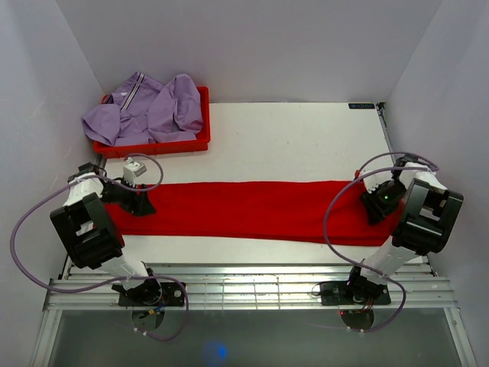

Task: Fold and stack the trousers
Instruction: Fold the trousers

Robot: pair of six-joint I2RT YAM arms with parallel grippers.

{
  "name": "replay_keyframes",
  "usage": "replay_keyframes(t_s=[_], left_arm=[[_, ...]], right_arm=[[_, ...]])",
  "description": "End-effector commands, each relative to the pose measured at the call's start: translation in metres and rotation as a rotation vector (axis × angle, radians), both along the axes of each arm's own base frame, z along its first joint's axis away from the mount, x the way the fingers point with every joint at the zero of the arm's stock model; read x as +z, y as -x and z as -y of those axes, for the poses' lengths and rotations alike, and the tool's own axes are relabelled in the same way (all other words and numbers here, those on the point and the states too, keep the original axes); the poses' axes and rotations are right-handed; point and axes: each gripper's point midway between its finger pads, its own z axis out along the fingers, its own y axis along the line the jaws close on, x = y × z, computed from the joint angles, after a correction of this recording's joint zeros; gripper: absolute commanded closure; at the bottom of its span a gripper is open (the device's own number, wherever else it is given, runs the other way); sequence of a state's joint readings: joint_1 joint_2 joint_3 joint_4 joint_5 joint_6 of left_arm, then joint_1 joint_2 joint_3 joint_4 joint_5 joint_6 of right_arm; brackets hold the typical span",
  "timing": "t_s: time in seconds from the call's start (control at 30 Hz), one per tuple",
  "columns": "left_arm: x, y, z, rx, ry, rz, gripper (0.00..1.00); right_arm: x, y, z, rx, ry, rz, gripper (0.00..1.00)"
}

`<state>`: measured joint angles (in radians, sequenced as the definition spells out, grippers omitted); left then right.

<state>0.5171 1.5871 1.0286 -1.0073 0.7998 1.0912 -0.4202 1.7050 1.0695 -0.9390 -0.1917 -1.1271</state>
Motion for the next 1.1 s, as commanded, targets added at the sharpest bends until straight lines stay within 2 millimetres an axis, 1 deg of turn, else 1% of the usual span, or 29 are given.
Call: replay_keyframes(t_s=[0.0, 0.03, 0.07, 0.13, 0.17, 0.27, 0.3, 0.33, 0.37, 0.4, 0.43, 0.47, 0.5, 0.53, 0.57, 0.6, 0.63, 0.7, 0.73, 0.77, 0.8, 0.83, 0.87, 0.9, 0.93, 0.97, 1.0, 1.03, 1.07], left_arm=[[-0.019, -0.011, -0.010, 0.176, 0.011, -0.086, 0.20], [-0.028, -0.008, -0.014, 0.190, -0.005, -0.119, 0.22], [-0.044, -0.005, -0.024, 0.224, -0.051, -0.176, 0.23], [-0.062, 0.003, -0.033, 0.242, -0.094, -0.236, 0.26], [-0.073, 0.007, -0.041, 0.255, -0.133, -0.270, 0.27], [-0.086, 0.012, -0.059, 0.296, -0.177, -0.310, 0.29], [-0.091, 0.014, -0.069, 0.314, -0.208, -0.324, 0.29], [-0.091, 0.014, -0.079, 0.338, -0.220, -0.318, 0.30], [-0.087, 0.007, -0.089, 0.348, -0.237, -0.293, 0.32], [-0.084, 0.003, -0.094, 0.353, -0.233, -0.281, 0.32], [-0.078, -0.003, -0.098, 0.342, -0.225, -0.254, 0.33], [-0.063, -0.013, -0.101, 0.325, -0.216, -0.221, 0.33], [-0.048, -0.025, -0.093, 0.305, -0.166, -0.164, 0.31], [-0.035, -0.034, -0.088, 0.267, -0.150, -0.115, 0.28], [-0.021, -0.040, -0.081, 0.241, -0.130, -0.087, 0.25], [-0.004, -0.053, -0.078, 0.211, -0.134, -0.026, 0.19], [0.018, -0.063, -0.060, 0.137, -0.133, 0.061, 0.15], [0.038, -0.073, -0.039, 0.060, -0.150, 0.148, 0.09], [0.054, -0.079, -0.016, -0.007, -0.165, 0.210, 0.04], [0.062, -0.085, -0.006, -0.030, -0.173, 0.252, 0.02], [0.067, -0.086, 0.008, -0.065, -0.170, 0.275, 0.02], [0.072, -0.088, 0.031, -0.123, -0.163, 0.300, 0.02], [0.086, -0.092, 0.043, -0.141, -0.157, 0.359, 0.02], [0.092, -0.095, 0.054, -0.152, -0.150, 0.384, 0.02], [0.093, -0.096, 0.073, -0.183, -0.143, 0.402, 0.02], [0.107, -0.104, 0.081, -0.188, -0.158, 0.474, 0.02], [0.113, -0.106, 0.091, -0.173, -0.132, 0.489, 0.02], [0.114, -0.105, 0.104, -0.176, -0.105, 0.500, 0.02], [0.128, -0.116, 0.111, -0.163, -0.091, 0.568, 0.02]], right_arm=[[-0.018, 0.014, -0.001, 0.001, 0.100, -0.016, 0.51], [-0.023, 0.016, -0.001, 0.019, 0.116, -0.012, 0.51], [-0.030, 0.031, -0.003, 0.033, 0.132, -0.041, 0.51], [-0.037, 0.038, -0.003, 0.060, 0.150, -0.043, 0.52], [-0.040, 0.048, -0.003, 0.069, 0.162, -0.057, 0.52], [-0.042, 0.051, -0.001, 0.092, 0.188, -0.035, 0.52], [-0.042, 0.054, -0.003, 0.092, 0.185, -0.039, 0.52], [-0.042, 0.055, -0.008, 0.092, 0.166, -0.039, 0.52], [-0.039, 0.059, -0.015, 0.098, 0.149, -0.050, 0.52], [-0.040, 0.064, -0.021, 0.101, 0.133, -0.061, 0.52], [-0.040, 0.066, -0.034, 0.132, 0.097, -0.061, 0.51], [-0.036, 0.076, -0.045, 0.160, 0.057, -0.080, 0.47], [-0.033, 0.081, -0.055, 0.172, 0.021, -0.083, 0.46], [-0.028, 0.078, -0.069, 0.177, -0.044, -0.055, 0.45], [-0.018, 0.073, -0.077, 0.183, -0.080, -0.023, 0.42], [-0.007, 0.073, -0.084, 0.172, -0.125, -0.029, 0.38], [0.012, 0.049, -0.090, 0.161, -0.166, 0.044, 0.37], [0.037, 0.036, -0.095, 0.139, -0.228, 0.066, 0.32], [0.060, 0.008, -0.093, 0.133, -0.240, 0.152, 0.30], [0.068, -0.003, -0.088, 0.117, -0.248, 0.165, 0.27], [0.076, -0.014, -0.085, 0.113, -0.247, 0.186, 0.25], [0.081, -0.024, -0.078, 0.104, -0.227, 0.195, 0.25], [0.087, -0.044, -0.068, 0.103, -0.209, 0.217, 0.25], [0.088, -0.053, -0.062, 0.103, -0.196, 0.224, 0.25], [0.086, -0.061, -0.056, 0.107, -0.176, 0.226, 0.24], [0.085, -0.074, -0.050, 0.108, -0.169, 0.229, 0.24], [0.083, -0.081, -0.048, 0.107, -0.167, 0.231, 0.24], [0.081, -0.087, -0.048, 0.108, -0.173, 0.232, 0.24], [0.072, -0.090, -0.048, 0.107, -0.190, 0.200, 0.24]])
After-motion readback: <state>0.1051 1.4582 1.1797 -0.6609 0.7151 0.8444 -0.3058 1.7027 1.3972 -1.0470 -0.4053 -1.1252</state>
